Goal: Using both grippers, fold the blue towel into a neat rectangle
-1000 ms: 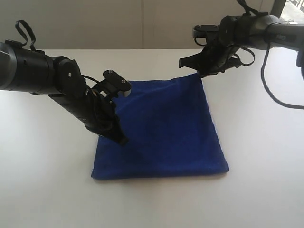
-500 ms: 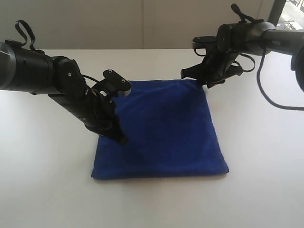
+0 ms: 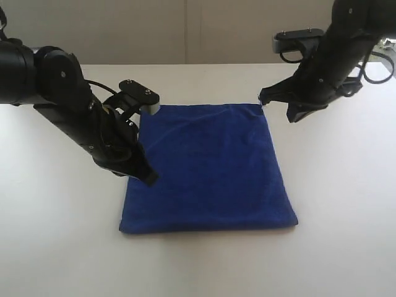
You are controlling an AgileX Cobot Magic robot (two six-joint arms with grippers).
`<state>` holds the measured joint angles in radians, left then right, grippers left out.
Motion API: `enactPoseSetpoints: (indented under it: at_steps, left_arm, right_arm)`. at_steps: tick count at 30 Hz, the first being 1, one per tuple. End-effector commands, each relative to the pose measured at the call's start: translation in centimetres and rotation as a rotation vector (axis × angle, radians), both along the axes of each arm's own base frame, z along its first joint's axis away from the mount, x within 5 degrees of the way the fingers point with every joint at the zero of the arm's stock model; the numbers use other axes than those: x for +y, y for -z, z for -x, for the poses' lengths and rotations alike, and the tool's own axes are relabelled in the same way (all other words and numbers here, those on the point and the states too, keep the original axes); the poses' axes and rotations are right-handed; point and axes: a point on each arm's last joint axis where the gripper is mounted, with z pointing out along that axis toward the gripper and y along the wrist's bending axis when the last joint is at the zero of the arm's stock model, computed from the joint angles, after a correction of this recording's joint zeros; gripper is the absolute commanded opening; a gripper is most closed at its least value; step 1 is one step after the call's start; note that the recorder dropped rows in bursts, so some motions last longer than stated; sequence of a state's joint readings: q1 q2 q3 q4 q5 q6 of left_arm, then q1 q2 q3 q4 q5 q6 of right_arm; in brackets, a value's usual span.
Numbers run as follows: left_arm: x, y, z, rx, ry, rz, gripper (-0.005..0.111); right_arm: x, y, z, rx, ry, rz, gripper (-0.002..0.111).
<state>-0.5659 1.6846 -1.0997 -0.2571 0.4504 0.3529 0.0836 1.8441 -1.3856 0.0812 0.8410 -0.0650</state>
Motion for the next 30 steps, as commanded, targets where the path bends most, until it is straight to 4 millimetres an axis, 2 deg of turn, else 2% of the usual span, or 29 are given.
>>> enactPoseSetpoints:
  at_steps: [1,4,6,10,11,16,21,30]
  left_arm:
    - [0.5,-1.6,-2.7,-0.272,-0.088,0.069,0.0]
    - [2.5,-1.5,-6.0,-0.308,-0.287,0.137,0.0]
    - [3.3,-0.6,-8.9,-0.297,-0.349,0.131,0.0]
    - [2.5,0.6,-11.9,-0.308,-0.36,0.135,0.0]
    - [1.9,1.4,-13.3,-0.297,-0.357,0.132,0.0]
    - [0.7,2.9,-15.6,-0.254,-0.367,0.142,0.0]
    - [0.1,4.3,-17.0,-0.235,-0.376,0.151,0.0]
    - [-0.2,7.6,-17.9,-0.227,-0.396,0.143,0.0]
  right_arm:
    - [0.5,2.0,3.1,0.046,-0.042,-0.08,0.0]
    - [1.4,3.7,4.0,0.043,-0.074,-0.148,0.0]
    - [2.6,4.2,3.8,-0.047,-0.085,-0.144,0.0]
    - [3.7,4.3,2.8,-0.149,-0.075,-0.145,0.0]
    - [4.0,4.8,2.3,-0.166,-0.054,-0.158,0.0]
    - [4.5,6.5,0.0,-0.142,-0.026,-0.188,0.0]
    - [5.1,8.5,-1.8,-0.09,-0.011,-0.214,0.0]
    - [5.3,10.8,-2.0,-0.013,-0.016,-0.213,0.0]
